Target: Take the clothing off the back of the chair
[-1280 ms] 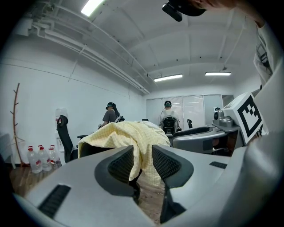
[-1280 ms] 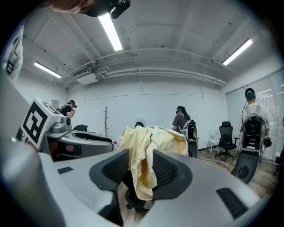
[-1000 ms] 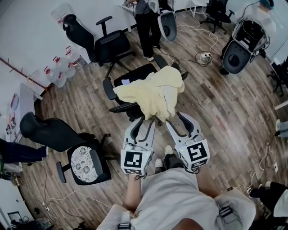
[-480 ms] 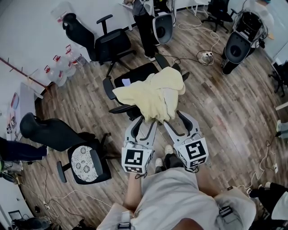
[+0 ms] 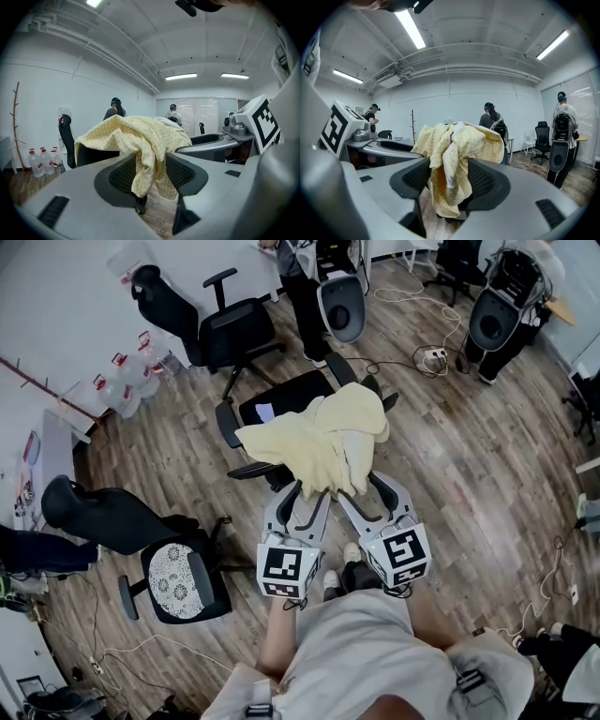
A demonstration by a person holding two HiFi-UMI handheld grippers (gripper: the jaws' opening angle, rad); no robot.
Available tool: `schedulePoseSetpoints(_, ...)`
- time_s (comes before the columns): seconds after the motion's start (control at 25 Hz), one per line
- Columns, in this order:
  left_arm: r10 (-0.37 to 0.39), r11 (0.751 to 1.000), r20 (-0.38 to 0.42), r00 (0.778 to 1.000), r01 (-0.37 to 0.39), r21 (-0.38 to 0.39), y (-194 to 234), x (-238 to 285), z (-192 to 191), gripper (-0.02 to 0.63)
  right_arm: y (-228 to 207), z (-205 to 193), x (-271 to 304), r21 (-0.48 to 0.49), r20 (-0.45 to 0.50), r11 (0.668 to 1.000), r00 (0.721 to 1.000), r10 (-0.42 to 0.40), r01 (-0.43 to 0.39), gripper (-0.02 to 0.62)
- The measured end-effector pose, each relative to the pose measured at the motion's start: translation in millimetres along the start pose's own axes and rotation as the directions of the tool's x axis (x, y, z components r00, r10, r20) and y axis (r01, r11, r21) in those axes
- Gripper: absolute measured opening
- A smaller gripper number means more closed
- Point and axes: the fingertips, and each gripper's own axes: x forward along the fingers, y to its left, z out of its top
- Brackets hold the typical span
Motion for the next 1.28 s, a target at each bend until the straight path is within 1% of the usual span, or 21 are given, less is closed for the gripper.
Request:
schedulePoseSetpoints(0.12, 0.002, 1.000, -0.002, 1.000, -0.002, -0.002, 1, 4, -2, 0.199, 0, -1, 3, 0.003, 0.001, 1.000, 1.000, 0.005, -0.005, 0.259)
schedulePoseSetpoints(0.32, -0.002, 1.000, 0.005, 1.000, 0.002, -0.006, 2, 9, -3, 0.195, 0, -2, 8, 0.000, 0.006, 1.000, 1.000, 0.011, -0.011, 0.211)
schedulePoseSetpoints(0.4, -0.004, 1.000, 0.003, 1.000, 0.004, -0.003, 2, 10, -3, 0.173, 1, -2, 9, -0.003, 0.007, 1.000, 1.000, 0.012, -0.012, 0.187)
schedulePoseSetpoints(0.52, -0.001, 1.000, 0.004, 1.000, 0.001, 0.001, 1, 12, -3, 0.133, 3, -2, 9, -0.004, 0.011, 1.000, 1.000, 0.017, -0.017, 0.169)
schedulePoseSetpoints(0.72, -0.004, 1.000, 0.007, 1.000, 0.004, 0.000, 1, 15, -3, 0.104, 4, -2, 12, -0.002, 0.011, 1.000, 1.000, 0.026, -0.026, 0.141)
schedulePoseSetpoints(0.92, 0.004, 1.000, 0.005, 1.000, -0.004, 0.004, -1, 14, -1, 0.078, 9, 1, 11, -0.005, 0.013, 0.999, 0.999, 0.044, -0.044, 0.097)
schedulePoseSetpoints(1.28, 0.000, 1.000, 0.013, 1.000, 0.000, 0.014, -5, 8, 3, 0.067, 13, 6, 5, -0.006, 0.024, 0.999, 0.999, 0.048, -0.048, 0.084)
